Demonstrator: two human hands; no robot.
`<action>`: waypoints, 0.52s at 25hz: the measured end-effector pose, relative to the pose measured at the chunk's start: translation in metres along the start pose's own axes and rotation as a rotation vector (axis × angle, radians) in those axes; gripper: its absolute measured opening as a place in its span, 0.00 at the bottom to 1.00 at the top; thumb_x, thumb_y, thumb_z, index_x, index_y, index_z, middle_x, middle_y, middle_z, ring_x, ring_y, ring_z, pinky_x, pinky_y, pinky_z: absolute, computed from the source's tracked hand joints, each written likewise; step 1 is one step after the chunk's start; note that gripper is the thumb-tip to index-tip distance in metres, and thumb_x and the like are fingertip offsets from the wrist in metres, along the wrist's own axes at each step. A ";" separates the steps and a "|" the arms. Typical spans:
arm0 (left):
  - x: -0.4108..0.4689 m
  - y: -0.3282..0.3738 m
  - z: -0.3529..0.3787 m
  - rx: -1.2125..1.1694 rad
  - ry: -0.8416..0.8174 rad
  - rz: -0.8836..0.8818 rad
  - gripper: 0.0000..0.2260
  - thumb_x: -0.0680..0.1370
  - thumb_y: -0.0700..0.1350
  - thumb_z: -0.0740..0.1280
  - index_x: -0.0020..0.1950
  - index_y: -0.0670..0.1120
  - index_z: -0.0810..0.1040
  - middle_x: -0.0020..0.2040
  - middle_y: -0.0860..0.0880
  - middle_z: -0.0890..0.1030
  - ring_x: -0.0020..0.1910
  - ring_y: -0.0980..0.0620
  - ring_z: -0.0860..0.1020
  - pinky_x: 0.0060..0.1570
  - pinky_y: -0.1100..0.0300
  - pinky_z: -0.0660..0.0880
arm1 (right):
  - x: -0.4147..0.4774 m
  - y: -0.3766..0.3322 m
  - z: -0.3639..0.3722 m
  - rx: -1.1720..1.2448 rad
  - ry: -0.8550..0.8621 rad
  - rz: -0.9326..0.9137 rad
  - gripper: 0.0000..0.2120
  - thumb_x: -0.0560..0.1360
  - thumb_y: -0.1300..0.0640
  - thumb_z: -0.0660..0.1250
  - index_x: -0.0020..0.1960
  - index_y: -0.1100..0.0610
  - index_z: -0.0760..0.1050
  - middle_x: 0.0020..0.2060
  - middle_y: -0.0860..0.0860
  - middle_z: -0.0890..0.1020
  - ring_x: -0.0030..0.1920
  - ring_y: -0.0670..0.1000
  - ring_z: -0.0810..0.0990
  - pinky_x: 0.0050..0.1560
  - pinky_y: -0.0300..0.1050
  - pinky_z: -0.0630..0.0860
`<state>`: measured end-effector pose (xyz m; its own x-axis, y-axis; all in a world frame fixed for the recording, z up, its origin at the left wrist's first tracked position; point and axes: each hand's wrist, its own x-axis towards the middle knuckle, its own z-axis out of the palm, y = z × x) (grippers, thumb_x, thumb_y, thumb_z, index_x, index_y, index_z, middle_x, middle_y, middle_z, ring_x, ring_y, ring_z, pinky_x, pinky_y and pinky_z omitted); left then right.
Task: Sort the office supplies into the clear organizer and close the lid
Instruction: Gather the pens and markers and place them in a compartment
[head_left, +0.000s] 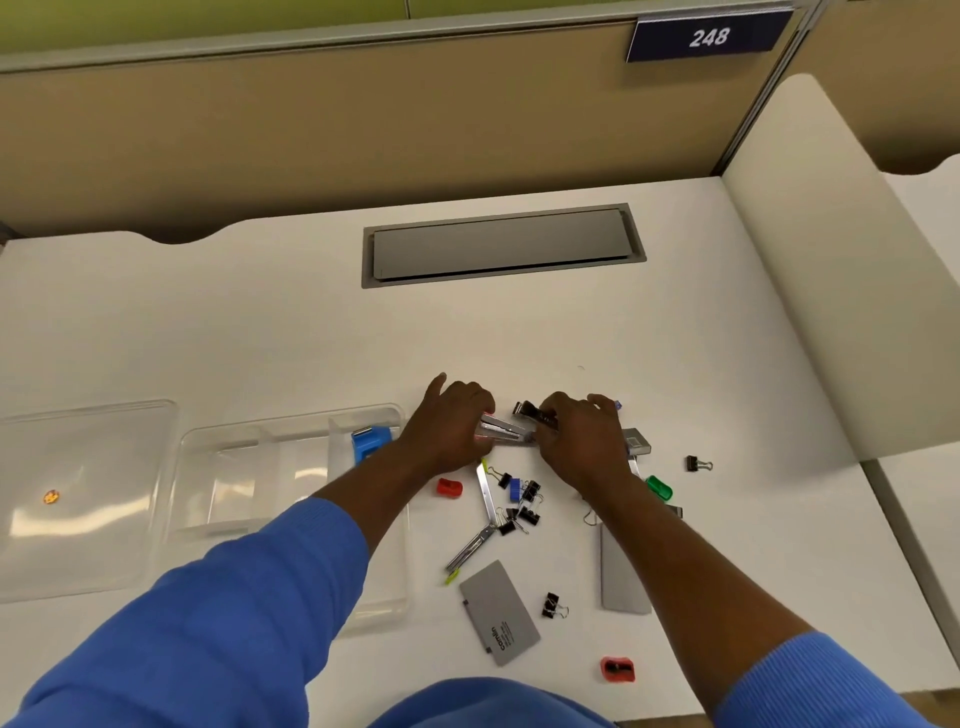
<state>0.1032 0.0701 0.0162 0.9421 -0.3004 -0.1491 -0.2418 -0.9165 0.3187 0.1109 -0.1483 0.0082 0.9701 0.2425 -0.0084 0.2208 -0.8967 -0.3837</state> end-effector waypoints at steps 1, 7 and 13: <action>-0.003 0.001 -0.001 -0.031 0.010 -0.018 0.17 0.72 0.53 0.71 0.60 0.51 0.76 0.55 0.53 0.78 0.59 0.52 0.75 0.77 0.49 0.48 | -0.002 -0.001 -0.003 0.029 0.023 0.008 0.07 0.72 0.54 0.68 0.49 0.54 0.77 0.33 0.48 0.83 0.37 0.54 0.79 0.68 0.52 0.66; -0.029 0.010 -0.013 -0.272 0.132 -0.088 0.17 0.71 0.55 0.72 0.58 0.54 0.74 0.51 0.59 0.78 0.53 0.60 0.75 0.78 0.51 0.52 | -0.011 -0.016 -0.020 0.260 0.065 0.032 0.10 0.72 0.52 0.71 0.47 0.51 0.71 0.38 0.47 0.79 0.43 0.50 0.72 0.42 0.45 0.68; -0.073 0.004 -0.038 -0.437 0.350 -0.170 0.20 0.71 0.55 0.75 0.60 0.52 0.79 0.51 0.57 0.82 0.49 0.58 0.78 0.71 0.55 0.65 | -0.018 -0.057 -0.024 0.435 0.018 -0.036 0.11 0.73 0.51 0.70 0.47 0.45 0.66 0.39 0.42 0.79 0.40 0.44 0.78 0.36 0.40 0.73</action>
<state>0.0427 0.0982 0.0640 0.9980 0.0146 0.0623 -0.0321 -0.7280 0.6848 0.0836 -0.1104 0.0523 0.9651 0.2606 0.0266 0.1951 -0.6472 -0.7370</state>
